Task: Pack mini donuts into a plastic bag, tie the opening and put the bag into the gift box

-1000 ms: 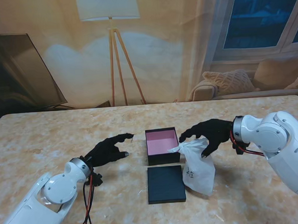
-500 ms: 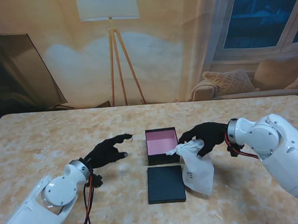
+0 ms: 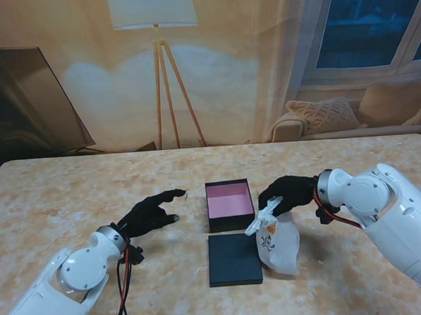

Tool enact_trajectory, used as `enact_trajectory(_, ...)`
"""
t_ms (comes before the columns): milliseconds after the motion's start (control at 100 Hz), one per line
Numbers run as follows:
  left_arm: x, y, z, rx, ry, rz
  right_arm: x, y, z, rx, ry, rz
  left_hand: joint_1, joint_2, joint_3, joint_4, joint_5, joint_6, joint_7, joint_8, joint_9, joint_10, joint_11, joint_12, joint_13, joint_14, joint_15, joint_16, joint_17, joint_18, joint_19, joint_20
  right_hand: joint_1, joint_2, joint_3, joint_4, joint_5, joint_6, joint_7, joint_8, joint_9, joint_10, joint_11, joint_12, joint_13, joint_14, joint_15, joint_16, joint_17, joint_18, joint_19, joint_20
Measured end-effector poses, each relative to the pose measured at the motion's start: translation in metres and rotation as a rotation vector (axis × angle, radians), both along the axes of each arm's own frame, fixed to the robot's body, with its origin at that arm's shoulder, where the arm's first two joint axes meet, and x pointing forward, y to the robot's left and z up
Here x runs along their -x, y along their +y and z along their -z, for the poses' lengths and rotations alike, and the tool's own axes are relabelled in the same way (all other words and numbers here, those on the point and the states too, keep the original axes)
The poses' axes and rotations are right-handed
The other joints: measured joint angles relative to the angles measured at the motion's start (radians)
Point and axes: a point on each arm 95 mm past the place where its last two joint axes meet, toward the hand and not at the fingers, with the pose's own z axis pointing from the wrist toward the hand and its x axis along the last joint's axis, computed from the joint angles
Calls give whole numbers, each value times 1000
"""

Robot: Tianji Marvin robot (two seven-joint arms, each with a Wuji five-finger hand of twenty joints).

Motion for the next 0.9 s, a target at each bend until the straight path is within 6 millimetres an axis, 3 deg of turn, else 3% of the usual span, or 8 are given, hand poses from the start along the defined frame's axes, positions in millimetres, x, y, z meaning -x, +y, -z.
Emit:
enact_trajectory(90,0,0,0,2,1,-1,0,-1,-1,-3,-6,2,0,0,-10,0,0,0,0,0,0,0,0,0,0,0,0,1,0,0,0,2,15,21,-12,1,17,0,0,57,0,0,2,9,1,0,26,16,2,0,0,3)
enact_trajectory(320,1,2,0,2,2,-3,4,-3,-18,-140,15,63,1,0,-11,0,0,0,0,0,0,0,0,0,0,0,0,2,1,0,0,10,21,22,6,3,59,7,0,120,10,11,15,31,23,0,66,42,15,-2,0,3)
enact_trajectory(690,1,3,0,8,5,-8,5,2,-48,-294,26,109,12,-1,-24,0,14,-4,0,1,0,0,0,0,0,10,0,2,1,0,0,10,13,20,70,3,93,40,0,145,51,48,16,45,54,20,91,56,32,-3,0,3)
enact_trajectory(900,1,3,0,8,5,-9,-7,11,-69,-338,-24,121,12,-1,-24,0,14,-4,0,3,0,0,-1,0,0,10,0,2,1,1,0,10,13,19,87,3,114,51,0,145,60,59,16,55,63,27,103,57,41,-3,0,3)
